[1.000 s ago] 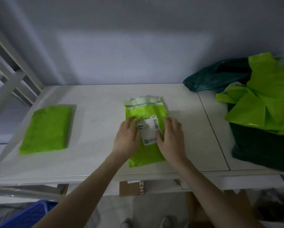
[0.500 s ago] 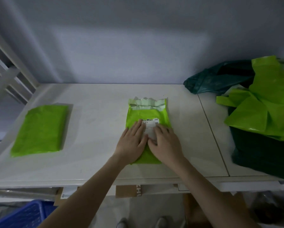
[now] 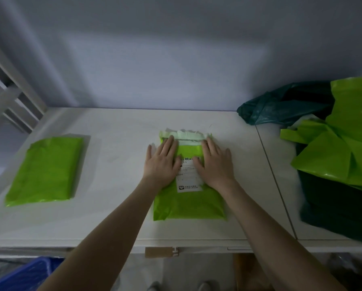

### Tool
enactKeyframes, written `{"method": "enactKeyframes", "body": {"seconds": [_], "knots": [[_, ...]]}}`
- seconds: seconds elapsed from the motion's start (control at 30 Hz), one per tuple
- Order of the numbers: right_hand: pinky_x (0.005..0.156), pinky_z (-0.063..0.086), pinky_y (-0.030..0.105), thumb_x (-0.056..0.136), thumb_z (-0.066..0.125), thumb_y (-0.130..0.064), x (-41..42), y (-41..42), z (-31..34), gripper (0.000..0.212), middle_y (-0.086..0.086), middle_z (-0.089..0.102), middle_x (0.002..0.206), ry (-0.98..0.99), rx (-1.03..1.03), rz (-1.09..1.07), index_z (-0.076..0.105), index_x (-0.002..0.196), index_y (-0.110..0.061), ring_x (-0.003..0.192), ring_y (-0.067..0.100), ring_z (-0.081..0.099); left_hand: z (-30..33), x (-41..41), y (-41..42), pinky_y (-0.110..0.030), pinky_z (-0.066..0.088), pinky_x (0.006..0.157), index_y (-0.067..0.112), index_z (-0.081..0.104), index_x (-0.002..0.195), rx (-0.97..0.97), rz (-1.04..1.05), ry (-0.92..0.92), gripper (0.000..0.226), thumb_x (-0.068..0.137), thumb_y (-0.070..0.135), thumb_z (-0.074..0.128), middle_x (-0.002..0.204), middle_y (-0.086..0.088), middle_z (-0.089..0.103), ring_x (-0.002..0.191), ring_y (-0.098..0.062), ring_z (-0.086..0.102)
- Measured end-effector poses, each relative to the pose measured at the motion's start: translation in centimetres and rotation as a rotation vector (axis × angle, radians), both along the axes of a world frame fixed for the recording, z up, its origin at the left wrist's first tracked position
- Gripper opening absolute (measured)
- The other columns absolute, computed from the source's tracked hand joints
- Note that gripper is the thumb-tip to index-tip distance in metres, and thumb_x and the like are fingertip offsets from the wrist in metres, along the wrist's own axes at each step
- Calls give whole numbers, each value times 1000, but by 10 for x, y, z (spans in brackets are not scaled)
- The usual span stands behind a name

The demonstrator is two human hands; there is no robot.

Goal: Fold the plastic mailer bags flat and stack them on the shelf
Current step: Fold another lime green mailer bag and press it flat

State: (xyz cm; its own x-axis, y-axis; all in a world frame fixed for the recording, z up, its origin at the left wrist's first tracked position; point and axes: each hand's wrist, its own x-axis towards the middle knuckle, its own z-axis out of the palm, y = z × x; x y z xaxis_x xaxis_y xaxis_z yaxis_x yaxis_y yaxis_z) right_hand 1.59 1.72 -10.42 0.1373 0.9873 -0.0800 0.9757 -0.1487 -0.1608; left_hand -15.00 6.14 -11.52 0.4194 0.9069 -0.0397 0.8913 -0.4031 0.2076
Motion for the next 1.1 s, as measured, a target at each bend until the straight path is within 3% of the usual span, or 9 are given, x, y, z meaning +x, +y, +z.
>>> {"method": "enactKeyframes", "body": {"seconds": [0.2, 0.33, 0.43, 0.5, 0.63, 0.73, 0.87, 0.97, 1.1], "knots": [[116, 5, 47, 93, 14, -62, 7, -2, -5, 69, 3, -4, 159, -5, -18, -34, 2, 151, -26, 146, 20, -3, -3, -2, -2, -48, -2, 116, 31, 12, 150, 9, 55, -74, 69, 86, 58, 10, 159, 7, 2, 146, -13, 1], [116, 7, 47, 93, 19, -60, 6, -1, -3, 69, 4, -1, 159, 16, -8, -41, 7, 150, -24, 146, 21, 0, -1, -7, 2, -44, 7, 116, 33, 17, 148, -3, 180, -157, 70, 86, 65, 23, 157, 0, 11, 145, -24, 7], [110, 21, 47, 90, 41, -54, 7, 3, 3, 64, 10, 20, 153, 151, 72, -69, 25, 142, -21, 139, 27, 21, 4, -12, 9, -44, 33, 105, 11, 35, 140, 41, 354, -570, 55, 93, 36, 49, 144, -11, 34, 129, -31, 39], [107, 27, 46, 85, 51, -49, 4, 6, 9, 65, 12, 25, 147, 213, 167, -89, 28, 138, -19, 133, 30, 28, 8, -17, 18, -43, 39, 95, 5, 45, 131, 76, 462, -645, 43, 91, 20, 53, 132, -15, 45, 116, -35, 46], [116, 15, 47, 91, 45, -40, -11, 11, 19, 64, 8, 15, 156, 138, 230, 41, 22, 147, -18, 143, 25, 12, 14, -19, 33, -41, 38, 94, 13, 57, 121, -23, 550, -550, 37, 91, 35, 53, 120, -8, 54, 115, -31, 45], [118, 8, 49, 97, 32, -40, -24, 15, 15, 57, 1, 9, 158, 131, 135, 163, 18, 148, -20, 145, 19, 6, 18, -13, 30, -43, 37, 95, 15, 51, 128, 76, 398, -467, 43, 92, 37, 53, 128, -7, 47, 120, -29, 43], [117, 12, 45, 99, 27, -41, -23, 13, 3, 56, 5, 8, 158, 148, 43, 153, 17, 149, -18, 145, 22, 8, 7, -5, 15, -41, 18, 114, 20, 23, 149, 43, 23, -248, 54, 99, 40, 31, 156, 0, 20, 142, -19, 21], [114, 19, 41, 100, 28, -36, -12, 5, 4, 52, 10, 8, 158, 230, 66, 58, 21, 148, -16, 144, 26, 13, -7, -8, 12, -36, -3, 117, 23, 0, 151, -43, -12, -63, 60, 99, 49, 17, 159, 5, -6, 145, -9, -4], [105, 34, 38, 97, 37, -21, 10, 5, 8, 46, 15, 26, 149, 205, 182, -75, 32, 140, -6, 134, 29, 32, -9, -8, 13, -35, -5, 117, 22, -3, 151, -40, -19, -36, 61, 99, 49, 15, 158, 5, -9, 145, -9, -8]]}}
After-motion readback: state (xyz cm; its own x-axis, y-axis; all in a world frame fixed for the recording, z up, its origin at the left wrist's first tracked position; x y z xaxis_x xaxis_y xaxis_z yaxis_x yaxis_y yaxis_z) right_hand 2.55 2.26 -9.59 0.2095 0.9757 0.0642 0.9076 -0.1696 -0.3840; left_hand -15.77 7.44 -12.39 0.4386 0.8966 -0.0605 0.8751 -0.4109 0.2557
